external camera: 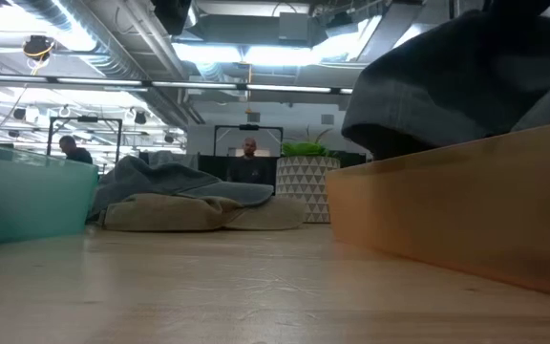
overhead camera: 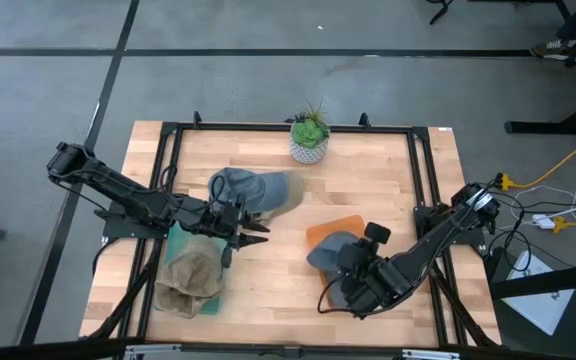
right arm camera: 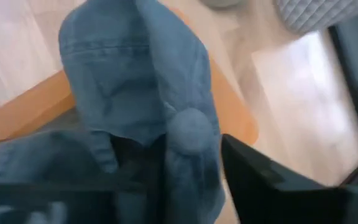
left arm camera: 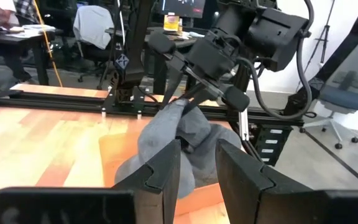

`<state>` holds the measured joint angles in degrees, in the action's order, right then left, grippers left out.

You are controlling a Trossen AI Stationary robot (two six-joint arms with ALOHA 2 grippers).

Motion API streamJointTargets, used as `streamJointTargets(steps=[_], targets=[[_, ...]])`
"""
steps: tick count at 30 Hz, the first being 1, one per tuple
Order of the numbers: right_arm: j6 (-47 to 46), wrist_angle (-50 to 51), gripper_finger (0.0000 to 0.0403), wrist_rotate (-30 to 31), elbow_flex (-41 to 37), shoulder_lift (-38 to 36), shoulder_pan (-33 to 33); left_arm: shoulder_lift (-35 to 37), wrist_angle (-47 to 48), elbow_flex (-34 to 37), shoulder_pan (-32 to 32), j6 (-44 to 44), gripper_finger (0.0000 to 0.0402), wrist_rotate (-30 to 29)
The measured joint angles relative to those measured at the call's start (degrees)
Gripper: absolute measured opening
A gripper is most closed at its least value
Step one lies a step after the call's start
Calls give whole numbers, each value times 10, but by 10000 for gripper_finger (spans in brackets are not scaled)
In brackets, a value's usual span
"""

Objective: Pick & Place hat
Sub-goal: Put the blue cap into the orange bin

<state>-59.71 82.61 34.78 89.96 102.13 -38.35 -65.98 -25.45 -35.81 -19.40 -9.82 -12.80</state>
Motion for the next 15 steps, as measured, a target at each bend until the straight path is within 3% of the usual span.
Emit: streamJointTargets(steps=[5,9,15], targets=[[30,59,19,71,12,0,-5,0,0,0,0,1,98,0],[65,68,17,154,19,-7,-9,0,0,0,0,1,98,-2],[114,69,8,215,19,-20,-26,0,-1,0,0,1,98,-14]])
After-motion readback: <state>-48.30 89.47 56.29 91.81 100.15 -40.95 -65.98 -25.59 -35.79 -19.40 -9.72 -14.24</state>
